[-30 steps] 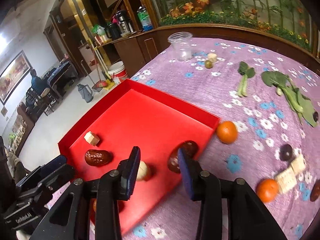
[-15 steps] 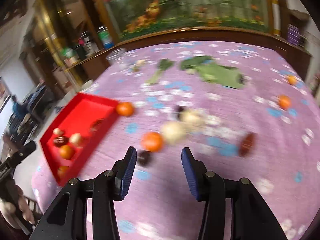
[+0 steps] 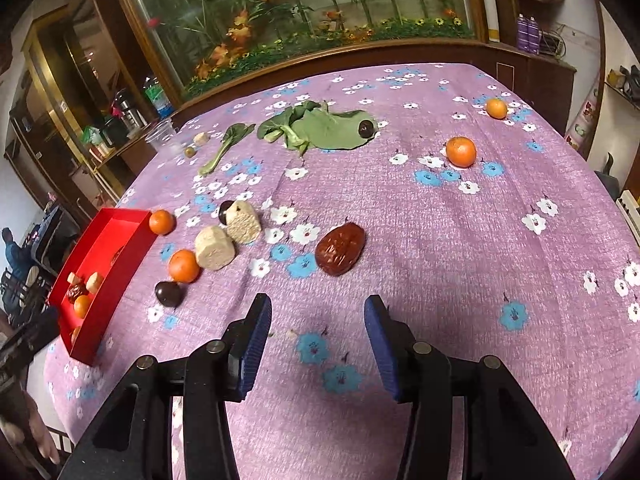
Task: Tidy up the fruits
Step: 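Move both tools back toward the remaining fruit, then grasp an orange with the left tool while the right tool grasps a red date, then carry the orange and red date into the red tray and release both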
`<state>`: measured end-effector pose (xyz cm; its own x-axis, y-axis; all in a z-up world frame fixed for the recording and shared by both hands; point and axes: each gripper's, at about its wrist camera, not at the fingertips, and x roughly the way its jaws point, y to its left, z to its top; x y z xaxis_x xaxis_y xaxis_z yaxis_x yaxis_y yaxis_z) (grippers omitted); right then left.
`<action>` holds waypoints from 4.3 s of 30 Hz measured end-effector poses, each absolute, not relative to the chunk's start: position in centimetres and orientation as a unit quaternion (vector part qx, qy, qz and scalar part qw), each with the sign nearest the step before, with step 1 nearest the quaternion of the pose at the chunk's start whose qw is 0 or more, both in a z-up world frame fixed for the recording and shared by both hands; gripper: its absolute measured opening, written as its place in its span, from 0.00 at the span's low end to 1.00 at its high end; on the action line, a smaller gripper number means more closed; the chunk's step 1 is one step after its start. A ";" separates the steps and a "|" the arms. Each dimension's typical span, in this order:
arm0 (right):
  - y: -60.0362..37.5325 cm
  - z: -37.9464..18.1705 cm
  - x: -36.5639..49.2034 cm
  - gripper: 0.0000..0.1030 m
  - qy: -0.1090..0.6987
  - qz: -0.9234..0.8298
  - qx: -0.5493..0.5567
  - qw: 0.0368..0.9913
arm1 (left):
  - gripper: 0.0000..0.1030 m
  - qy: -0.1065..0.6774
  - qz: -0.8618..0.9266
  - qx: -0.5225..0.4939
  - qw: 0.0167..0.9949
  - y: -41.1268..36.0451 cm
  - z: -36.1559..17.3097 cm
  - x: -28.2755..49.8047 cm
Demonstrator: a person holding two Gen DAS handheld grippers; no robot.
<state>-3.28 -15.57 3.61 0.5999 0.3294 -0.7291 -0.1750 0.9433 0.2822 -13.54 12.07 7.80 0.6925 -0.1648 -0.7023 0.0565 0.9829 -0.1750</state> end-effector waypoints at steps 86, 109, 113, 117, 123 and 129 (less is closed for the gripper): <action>-6.0 9.2 -9.1 0.33 0.366 0.217 0.044 0.904 | 0.31 0.330 -0.027 -0.125 0.935 17.2 9.4 -14.5; 15.3 6.1 -1.3 0.33 0.441 0.347 -0.008 0.828 | 0.31 0.343 0.100 -0.188 0.915 30.2 5.6 -13.2; 17.5 4.9 0.3 0.33 0.457 0.353 -0.013 0.816 | 0.31 0.349 0.114 -0.185 0.911 30.7 5.1 -12.7; 19.1 3.4 1.3 0.33 0.471 0.356 -0.022 0.807 | 0.31 0.353 0.118 -0.183 0.910 31.0 4.8 -12.3; 19.4 2.2 2.3 0.33 0.484 0.357 -0.015 0.799 | 0.51 0.349 0.118 -0.178 0.912 31.0 4.8 -12.1; 19.1 2.7 1.9 0.34 0.480 0.363 -0.011 0.799 | 0.63 0.342 0.117 -0.170 0.917 30.3 5.4 -12.1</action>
